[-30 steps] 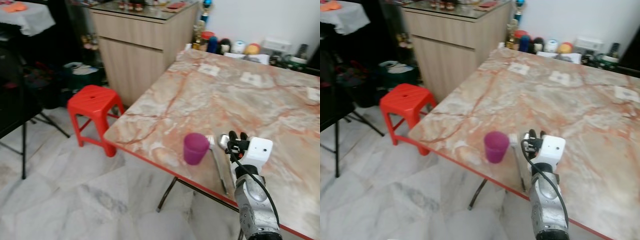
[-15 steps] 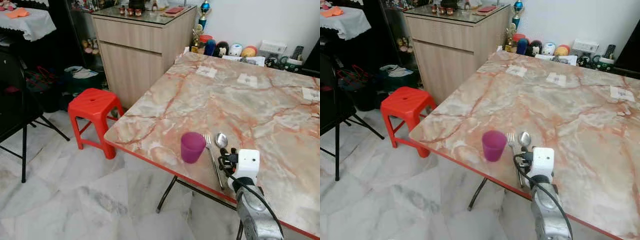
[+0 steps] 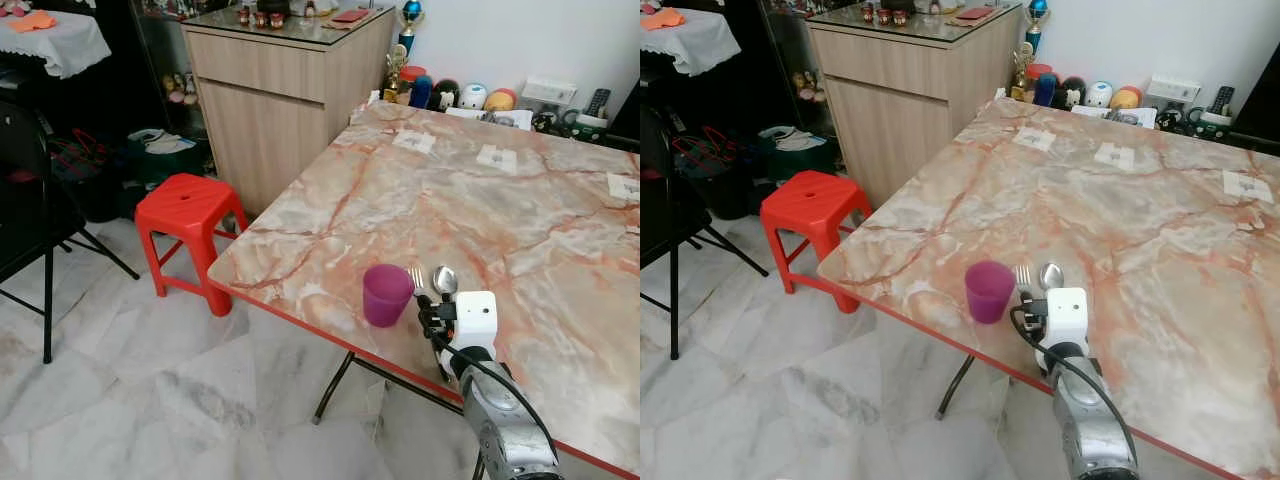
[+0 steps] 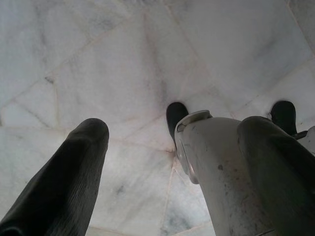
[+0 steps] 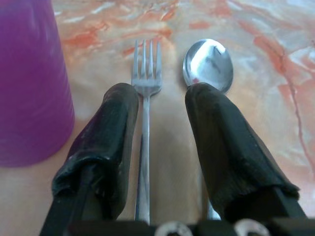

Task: Setting the table

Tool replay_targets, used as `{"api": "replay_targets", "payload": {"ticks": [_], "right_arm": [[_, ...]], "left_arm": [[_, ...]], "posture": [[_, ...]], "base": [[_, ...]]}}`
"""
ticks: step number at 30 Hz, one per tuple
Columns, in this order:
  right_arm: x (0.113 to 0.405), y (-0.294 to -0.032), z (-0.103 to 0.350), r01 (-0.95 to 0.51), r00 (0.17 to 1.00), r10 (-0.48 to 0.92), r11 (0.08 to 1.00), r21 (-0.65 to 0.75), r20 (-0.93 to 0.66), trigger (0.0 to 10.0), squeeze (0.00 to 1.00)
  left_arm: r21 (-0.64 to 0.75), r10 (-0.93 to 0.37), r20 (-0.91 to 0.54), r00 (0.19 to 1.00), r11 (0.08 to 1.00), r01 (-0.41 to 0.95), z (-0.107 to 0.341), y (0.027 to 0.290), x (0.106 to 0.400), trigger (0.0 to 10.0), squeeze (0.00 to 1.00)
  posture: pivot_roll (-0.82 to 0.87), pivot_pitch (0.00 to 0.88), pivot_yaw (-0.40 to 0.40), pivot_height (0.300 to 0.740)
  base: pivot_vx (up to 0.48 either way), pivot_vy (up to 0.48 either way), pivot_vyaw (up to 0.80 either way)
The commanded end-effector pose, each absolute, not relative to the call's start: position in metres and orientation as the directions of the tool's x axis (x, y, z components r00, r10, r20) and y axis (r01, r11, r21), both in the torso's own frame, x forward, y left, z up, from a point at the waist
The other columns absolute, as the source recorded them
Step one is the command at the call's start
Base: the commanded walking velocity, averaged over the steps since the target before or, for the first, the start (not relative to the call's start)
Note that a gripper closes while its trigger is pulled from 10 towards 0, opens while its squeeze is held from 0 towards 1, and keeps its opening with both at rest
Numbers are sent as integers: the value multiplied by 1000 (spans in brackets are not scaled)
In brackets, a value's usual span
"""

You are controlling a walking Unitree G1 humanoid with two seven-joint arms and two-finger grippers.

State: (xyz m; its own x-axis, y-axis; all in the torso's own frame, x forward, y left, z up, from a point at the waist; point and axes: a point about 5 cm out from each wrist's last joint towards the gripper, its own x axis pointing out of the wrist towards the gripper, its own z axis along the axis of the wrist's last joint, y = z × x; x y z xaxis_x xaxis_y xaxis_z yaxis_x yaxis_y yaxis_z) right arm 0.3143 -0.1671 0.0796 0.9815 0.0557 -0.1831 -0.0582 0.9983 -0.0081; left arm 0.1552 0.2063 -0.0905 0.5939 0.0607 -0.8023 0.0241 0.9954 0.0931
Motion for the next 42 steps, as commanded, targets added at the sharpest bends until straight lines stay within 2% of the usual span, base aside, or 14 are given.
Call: {"api": "replay_targets", "payload": {"ticks": [1,8,25,41,42], "right_arm": [[315,-165,75,-64,976,61,998,-4,-211,10000,0],[317,-159,75,-96,968,95,995,5,-232,10000,0],[319,-159,70,-70,957,64,997,-11,-283,10000,0],[316,-155,55,-125,920,115,992,-1,-374,10000,0],[316,-155,54,-129,917,119,992,-2,-380,8196,0]], "left_arm": [[101,64,-822,565,994,33,-93,209,148,10000,0],[102,65,-823,565,994,34,-93,209,148,10000,0],[105,57,-823,565,993,54,-93,208,149,10000,0],[98,50,-826,562,994,56,-93,208,148,10000,0],[97,49,-826,561,994,55,-94,208,148,10000,0]], "posture": [[-13,110,-1,740],[-11,111,1,740],[-10,113,0,740],[-5,112,0,740],[-5,113,0,740]], "base": [[0,0,0],[0,0,0],[0,0,0],[0,0,0],[0,0,0]]}}
